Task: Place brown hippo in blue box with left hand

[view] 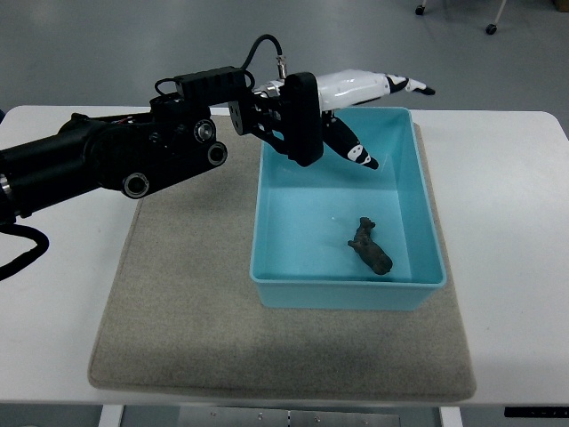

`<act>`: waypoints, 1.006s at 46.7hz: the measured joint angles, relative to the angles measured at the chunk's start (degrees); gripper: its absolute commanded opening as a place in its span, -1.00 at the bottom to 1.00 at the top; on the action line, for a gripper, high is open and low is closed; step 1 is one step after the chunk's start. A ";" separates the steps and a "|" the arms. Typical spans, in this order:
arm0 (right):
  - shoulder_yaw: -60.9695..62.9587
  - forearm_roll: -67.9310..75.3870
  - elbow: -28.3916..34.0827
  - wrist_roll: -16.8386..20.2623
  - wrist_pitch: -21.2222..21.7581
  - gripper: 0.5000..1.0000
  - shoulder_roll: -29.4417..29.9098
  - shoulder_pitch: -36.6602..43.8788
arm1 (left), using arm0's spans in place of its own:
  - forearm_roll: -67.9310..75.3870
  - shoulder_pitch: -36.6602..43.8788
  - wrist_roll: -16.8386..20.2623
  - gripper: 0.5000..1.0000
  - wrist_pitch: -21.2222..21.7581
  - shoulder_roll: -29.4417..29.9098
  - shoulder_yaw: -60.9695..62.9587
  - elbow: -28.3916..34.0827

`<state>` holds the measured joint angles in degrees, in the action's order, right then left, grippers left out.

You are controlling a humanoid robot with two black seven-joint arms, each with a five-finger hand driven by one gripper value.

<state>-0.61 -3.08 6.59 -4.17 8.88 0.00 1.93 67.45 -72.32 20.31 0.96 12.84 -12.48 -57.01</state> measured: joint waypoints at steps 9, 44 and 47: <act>0.00 0.00 0.00 0.00 0.00 0.74 0.00 -0.01 | -15.68 2.89 0.00 0.97 0.01 1.62 -6.80 2.74; 0.00 0.00 0.00 0.00 0.00 0.74 0.00 0.00 | -58.32 10.01 0.03 0.98 7.33 0.82 -13.71 26.66; 0.00 0.00 0.00 0.00 0.01 0.74 0.00 0.00 | -59.12 10.62 -0.09 0.98 6.94 0.38 -13.74 27.49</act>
<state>-0.62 -3.08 6.59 -4.17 8.88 0.00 1.93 8.33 -61.70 20.22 7.90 13.22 -26.22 -29.52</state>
